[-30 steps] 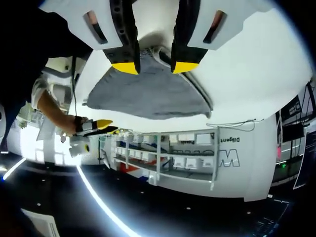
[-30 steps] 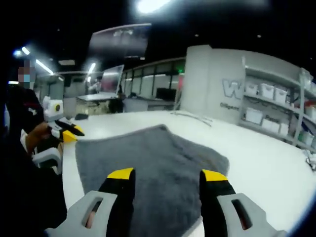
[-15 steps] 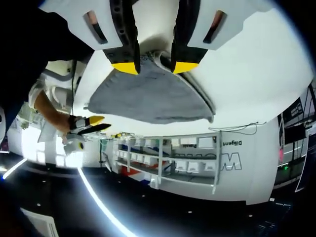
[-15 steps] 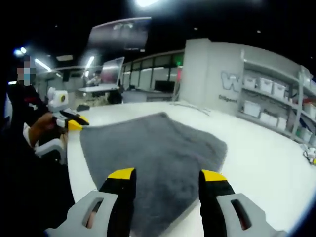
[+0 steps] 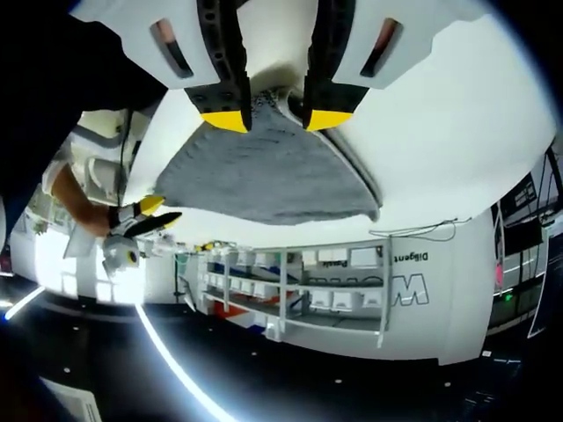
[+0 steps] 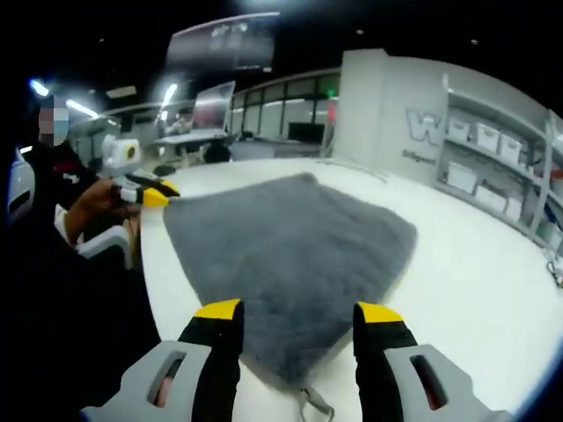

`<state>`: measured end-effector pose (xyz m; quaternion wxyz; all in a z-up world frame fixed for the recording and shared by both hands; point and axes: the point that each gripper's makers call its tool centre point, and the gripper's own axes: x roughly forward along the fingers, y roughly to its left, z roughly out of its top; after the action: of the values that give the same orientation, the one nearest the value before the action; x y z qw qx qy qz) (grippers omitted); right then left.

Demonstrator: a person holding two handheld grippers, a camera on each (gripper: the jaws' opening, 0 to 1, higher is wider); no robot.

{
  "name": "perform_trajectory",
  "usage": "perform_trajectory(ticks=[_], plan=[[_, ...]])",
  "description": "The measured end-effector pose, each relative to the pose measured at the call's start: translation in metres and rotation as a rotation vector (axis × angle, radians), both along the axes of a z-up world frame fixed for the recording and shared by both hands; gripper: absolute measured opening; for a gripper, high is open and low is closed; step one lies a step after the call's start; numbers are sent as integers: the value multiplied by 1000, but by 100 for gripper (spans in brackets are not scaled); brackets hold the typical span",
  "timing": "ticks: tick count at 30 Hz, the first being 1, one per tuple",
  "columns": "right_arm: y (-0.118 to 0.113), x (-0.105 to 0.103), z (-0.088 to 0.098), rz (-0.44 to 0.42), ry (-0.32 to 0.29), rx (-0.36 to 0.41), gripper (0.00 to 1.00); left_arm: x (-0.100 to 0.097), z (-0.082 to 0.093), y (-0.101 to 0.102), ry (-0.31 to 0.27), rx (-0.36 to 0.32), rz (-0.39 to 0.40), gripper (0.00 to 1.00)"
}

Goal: Open the folded towel by lifting each exposed corner and separating the folded layers until the towel lies flat within the target outline without major curled edges

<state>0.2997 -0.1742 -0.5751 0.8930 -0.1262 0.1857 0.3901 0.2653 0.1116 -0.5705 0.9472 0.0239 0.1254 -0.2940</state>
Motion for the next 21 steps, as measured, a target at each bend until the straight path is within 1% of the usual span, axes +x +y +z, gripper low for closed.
perform_trajectory(ticks=[3, 9, 12, 14, 17, 21], plan=[[-7, -2, -3, -7, 5, -3, 48, -1, -1, 0, 2, 4, -1, 23], [-19, -2, -12, -45, 41, 2, 46, -1, -4, 1, 6, 23, 3, 22], [-19, -4, -15, -46, 59, 4, 41, 0, -6, 2, 15, 30, 9, 20], [-16, -6, -16, -29, 60, 1, 37, 1, -6, 3, 15, 35, 17, 18], [-15, -7, -17, -18, 50, -11, 36, 0, -7, 3, 21, 38, 18, 16], [-14, -8, -18, -13, 59, -3, 32, 0, -8, 3, 28, 43, 20, 14]])
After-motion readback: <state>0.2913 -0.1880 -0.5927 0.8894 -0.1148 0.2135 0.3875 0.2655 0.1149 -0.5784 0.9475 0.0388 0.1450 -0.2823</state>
